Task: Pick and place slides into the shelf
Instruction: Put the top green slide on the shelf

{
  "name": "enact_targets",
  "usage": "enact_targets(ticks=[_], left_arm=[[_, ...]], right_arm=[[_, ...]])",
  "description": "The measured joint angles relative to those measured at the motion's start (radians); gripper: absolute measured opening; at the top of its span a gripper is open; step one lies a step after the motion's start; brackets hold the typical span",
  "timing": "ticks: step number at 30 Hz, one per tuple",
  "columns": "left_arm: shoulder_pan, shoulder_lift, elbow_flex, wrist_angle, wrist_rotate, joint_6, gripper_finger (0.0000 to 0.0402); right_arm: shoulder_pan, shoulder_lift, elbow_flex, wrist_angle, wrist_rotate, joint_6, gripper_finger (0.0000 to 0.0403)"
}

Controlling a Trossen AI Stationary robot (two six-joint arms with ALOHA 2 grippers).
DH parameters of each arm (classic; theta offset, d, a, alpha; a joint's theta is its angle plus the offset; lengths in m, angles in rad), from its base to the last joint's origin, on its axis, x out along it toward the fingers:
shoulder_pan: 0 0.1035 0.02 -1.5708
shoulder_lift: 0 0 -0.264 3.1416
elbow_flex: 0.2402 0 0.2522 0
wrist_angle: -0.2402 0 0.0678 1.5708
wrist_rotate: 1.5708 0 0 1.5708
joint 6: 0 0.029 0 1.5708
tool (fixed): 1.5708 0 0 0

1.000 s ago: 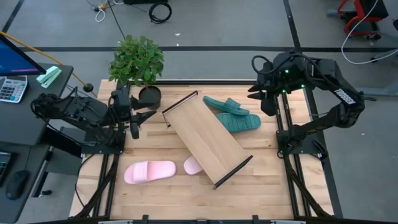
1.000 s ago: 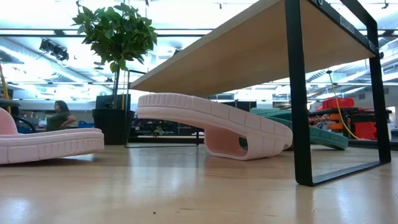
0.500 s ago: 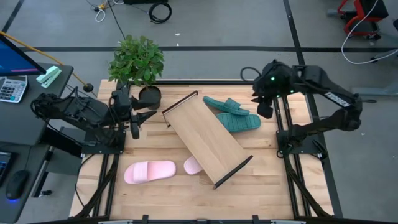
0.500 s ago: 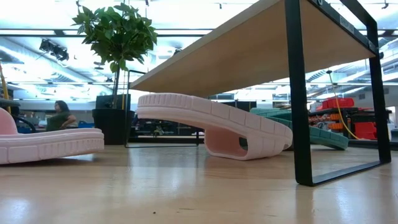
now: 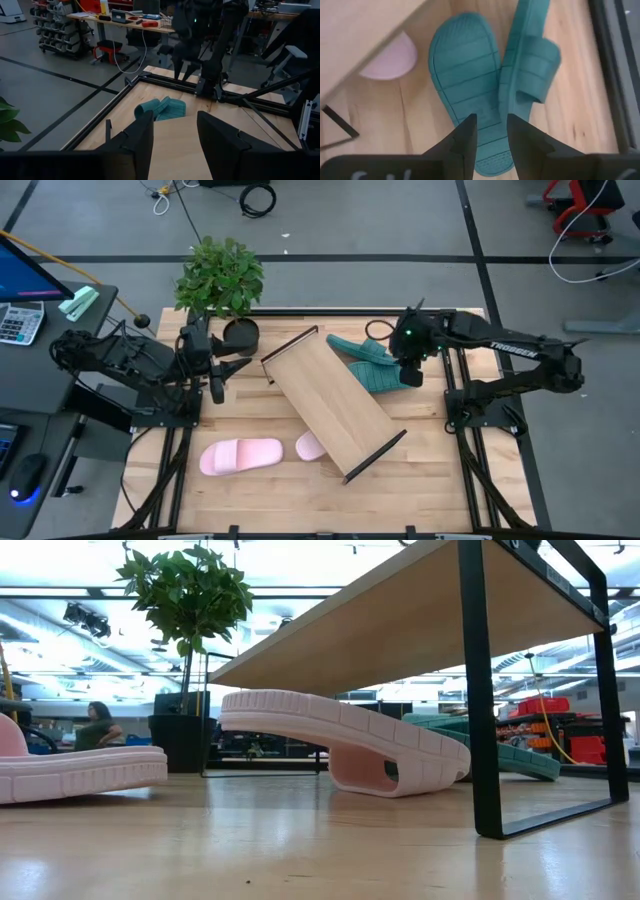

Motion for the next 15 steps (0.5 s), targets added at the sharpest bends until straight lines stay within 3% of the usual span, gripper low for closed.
enact_targets(ticks=[5,15], left_arm=[[0.0,0.0,0.0,-0.008,0.0,0.0,0.0154],[0.001,0.0,0.0,-0.015,0.0,0.0,0.0152]], right_arm=[[0.0,0.002,-0.06,0.014,-0.001,-0.026,0.013],[-0.001,0.048,-0.155,0.115,0.062,0.047,0.0209]])
